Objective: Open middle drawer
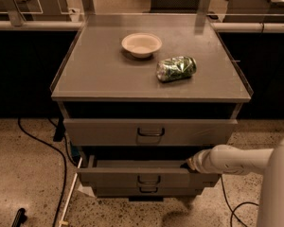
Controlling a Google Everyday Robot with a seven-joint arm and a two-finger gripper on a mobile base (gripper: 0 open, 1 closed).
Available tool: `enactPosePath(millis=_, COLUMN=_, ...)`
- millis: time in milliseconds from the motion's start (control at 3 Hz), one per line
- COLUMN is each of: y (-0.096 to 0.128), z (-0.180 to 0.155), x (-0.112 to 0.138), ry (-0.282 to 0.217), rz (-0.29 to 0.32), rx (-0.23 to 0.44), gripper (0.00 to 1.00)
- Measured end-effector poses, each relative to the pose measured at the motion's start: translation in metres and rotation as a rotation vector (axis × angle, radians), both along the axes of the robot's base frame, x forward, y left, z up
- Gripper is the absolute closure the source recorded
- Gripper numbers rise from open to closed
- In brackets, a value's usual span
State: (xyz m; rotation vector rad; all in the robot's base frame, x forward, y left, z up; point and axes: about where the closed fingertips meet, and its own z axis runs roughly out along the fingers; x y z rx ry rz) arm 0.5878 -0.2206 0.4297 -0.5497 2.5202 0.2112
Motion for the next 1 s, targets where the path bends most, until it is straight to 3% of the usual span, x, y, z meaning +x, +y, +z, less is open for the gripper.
enactPosePath(millis=333, y=-0.003, z=-0.002, x=-0.017, ry=0.025, rz=0.057, rx=0.044, gripper=1.0)
enactPosePath(millis=1000, y=-0.009, z=-0.007, x=-0.038, ry=0.041, rz=0.093, rx=0.102, gripper=1.0)
